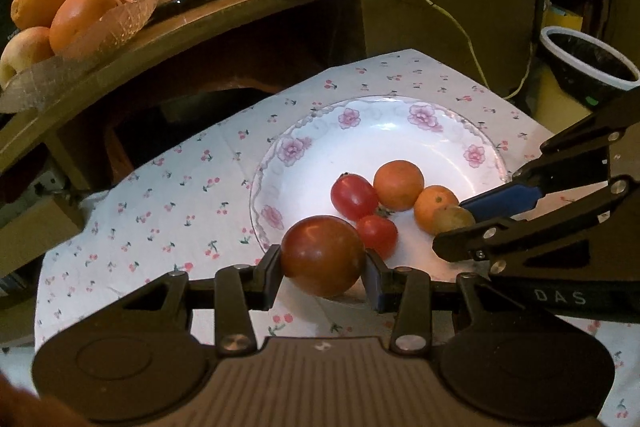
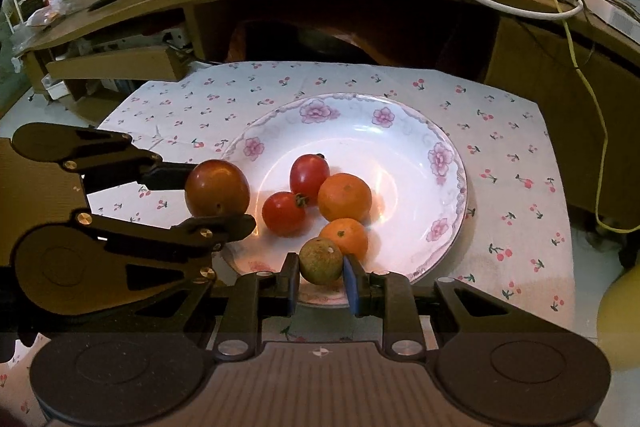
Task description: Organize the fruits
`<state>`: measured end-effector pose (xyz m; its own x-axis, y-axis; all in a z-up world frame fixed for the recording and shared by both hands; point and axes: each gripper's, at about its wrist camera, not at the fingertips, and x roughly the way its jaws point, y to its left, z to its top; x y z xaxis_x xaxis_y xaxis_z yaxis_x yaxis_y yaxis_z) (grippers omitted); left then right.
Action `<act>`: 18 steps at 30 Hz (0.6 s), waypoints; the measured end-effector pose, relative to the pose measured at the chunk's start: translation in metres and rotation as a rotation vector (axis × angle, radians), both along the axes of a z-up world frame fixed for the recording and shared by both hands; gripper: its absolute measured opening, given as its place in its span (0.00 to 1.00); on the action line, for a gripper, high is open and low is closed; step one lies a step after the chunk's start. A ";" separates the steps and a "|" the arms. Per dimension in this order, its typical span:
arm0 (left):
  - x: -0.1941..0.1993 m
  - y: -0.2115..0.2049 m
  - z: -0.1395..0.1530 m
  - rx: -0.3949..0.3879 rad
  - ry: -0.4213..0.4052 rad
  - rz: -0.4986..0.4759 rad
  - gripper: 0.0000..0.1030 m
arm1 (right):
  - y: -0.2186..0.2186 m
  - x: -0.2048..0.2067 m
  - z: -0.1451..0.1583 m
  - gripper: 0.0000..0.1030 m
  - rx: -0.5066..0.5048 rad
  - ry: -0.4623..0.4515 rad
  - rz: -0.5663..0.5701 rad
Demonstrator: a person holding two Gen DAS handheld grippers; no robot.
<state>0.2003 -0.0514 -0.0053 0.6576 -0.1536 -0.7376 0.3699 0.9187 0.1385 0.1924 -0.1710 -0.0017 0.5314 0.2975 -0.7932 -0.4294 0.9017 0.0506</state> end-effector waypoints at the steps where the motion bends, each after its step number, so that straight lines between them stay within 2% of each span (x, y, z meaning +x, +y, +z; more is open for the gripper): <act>1: 0.002 0.000 0.000 0.001 -0.002 0.003 0.45 | 0.001 0.001 0.000 0.25 -0.003 -0.002 0.002; 14: 0.010 -0.003 -0.003 0.036 -0.030 0.010 0.45 | 0.006 0.021 -0.008 0.26 -0.049 -0.038 0.004; 18: 0.011 -0.001 -0.002 0.021 -0.023 0.014 0.46 | 0.006 0.022 -0.010 0.26 -0.060 -0.036 -0.008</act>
